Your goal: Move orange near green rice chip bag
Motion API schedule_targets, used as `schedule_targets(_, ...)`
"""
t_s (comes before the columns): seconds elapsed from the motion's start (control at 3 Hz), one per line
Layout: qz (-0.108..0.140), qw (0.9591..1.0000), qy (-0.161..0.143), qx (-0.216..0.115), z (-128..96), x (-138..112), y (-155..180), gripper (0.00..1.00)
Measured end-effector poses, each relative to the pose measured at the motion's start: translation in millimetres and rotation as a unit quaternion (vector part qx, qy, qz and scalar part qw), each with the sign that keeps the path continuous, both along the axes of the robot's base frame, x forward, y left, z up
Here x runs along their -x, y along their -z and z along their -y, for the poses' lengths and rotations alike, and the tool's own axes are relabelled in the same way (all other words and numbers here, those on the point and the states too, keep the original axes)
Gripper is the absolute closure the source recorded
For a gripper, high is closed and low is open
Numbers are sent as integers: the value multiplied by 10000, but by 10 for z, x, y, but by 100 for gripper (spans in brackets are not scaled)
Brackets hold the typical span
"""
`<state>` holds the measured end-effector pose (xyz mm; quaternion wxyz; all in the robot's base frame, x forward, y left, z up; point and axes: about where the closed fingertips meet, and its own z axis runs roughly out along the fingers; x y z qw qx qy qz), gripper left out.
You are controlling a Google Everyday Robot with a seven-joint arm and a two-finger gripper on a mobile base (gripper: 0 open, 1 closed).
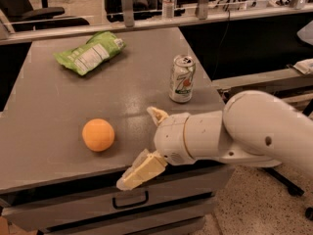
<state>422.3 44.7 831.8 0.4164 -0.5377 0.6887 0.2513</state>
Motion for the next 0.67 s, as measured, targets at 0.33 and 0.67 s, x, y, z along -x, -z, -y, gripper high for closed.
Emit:
schedule_targets(0.33, 214, 9996, 39, -193, -164, -225, 241, 0)
schedule_targets(0.67, 541, 9974, 290, -390, -111, -480, -82, 0)
